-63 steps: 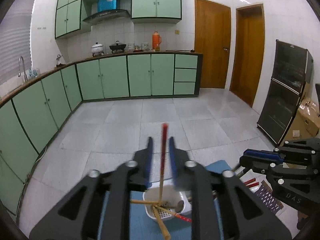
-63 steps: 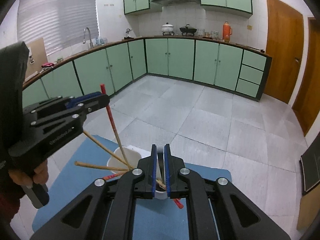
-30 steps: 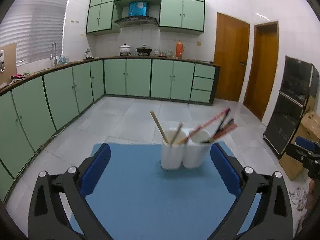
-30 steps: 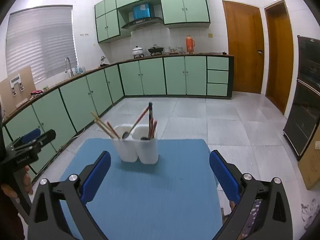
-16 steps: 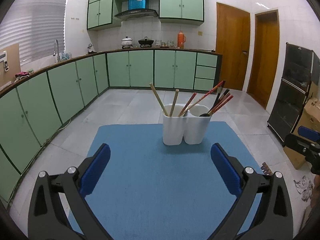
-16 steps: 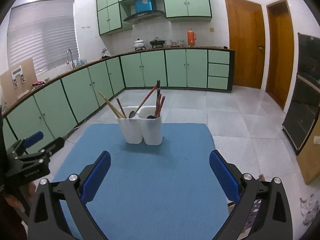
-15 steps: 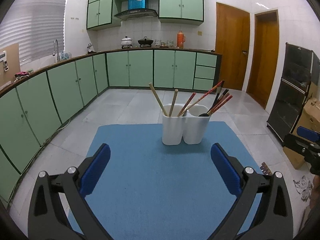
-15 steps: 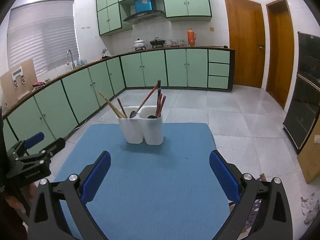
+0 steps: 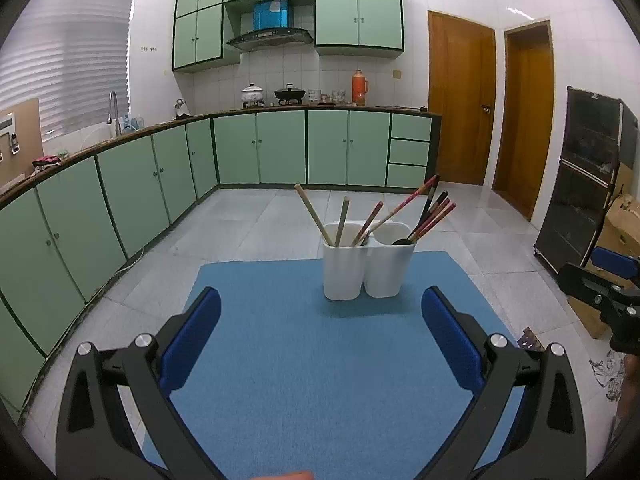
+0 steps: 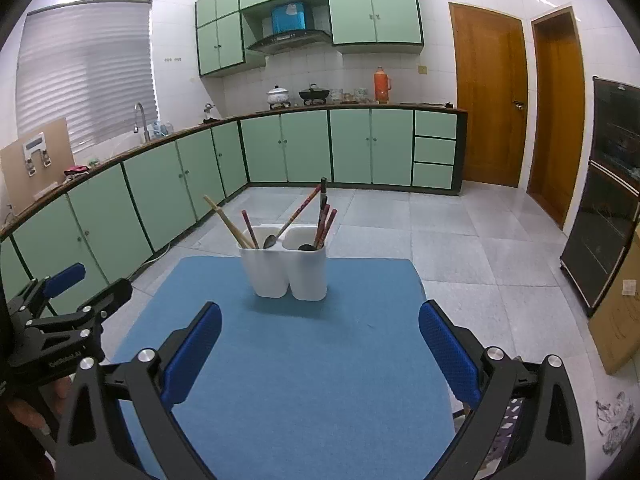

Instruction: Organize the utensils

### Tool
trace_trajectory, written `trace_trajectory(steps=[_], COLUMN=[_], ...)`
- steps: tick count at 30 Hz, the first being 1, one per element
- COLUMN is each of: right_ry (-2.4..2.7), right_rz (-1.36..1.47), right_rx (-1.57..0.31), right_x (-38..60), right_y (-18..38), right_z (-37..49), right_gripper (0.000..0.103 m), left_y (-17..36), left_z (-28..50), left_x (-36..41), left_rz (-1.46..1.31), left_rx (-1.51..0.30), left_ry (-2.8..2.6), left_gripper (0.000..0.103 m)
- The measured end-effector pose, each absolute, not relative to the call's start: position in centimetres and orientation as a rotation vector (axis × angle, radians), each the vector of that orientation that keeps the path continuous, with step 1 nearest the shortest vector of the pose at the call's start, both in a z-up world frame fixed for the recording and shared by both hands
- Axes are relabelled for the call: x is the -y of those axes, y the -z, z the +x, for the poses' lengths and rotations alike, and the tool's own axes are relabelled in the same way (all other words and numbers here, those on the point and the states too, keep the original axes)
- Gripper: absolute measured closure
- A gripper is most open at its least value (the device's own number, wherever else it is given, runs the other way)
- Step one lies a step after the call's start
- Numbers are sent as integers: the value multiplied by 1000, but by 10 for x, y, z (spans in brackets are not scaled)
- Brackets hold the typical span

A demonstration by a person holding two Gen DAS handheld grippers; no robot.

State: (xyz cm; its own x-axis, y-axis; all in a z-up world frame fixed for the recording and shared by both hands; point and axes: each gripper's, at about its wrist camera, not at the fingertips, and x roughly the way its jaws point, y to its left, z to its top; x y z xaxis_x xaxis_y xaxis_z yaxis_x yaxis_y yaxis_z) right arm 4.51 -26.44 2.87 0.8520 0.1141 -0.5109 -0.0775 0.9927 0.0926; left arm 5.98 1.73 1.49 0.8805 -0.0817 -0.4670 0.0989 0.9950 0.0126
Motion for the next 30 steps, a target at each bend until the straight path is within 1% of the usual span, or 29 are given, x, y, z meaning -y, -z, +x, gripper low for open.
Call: trace_trajectory(steps=[30], right_ry=[-130], right_rz=[38], right_rx=[-488], right_x=[252], right_y=[-39], right_z=[41], right_gripper=[6], left_y=[-26], left_z=[45], left_x=[-16], left_rz=[28], left_rx=[-434], left_ry=[105], left_gripper=[6])
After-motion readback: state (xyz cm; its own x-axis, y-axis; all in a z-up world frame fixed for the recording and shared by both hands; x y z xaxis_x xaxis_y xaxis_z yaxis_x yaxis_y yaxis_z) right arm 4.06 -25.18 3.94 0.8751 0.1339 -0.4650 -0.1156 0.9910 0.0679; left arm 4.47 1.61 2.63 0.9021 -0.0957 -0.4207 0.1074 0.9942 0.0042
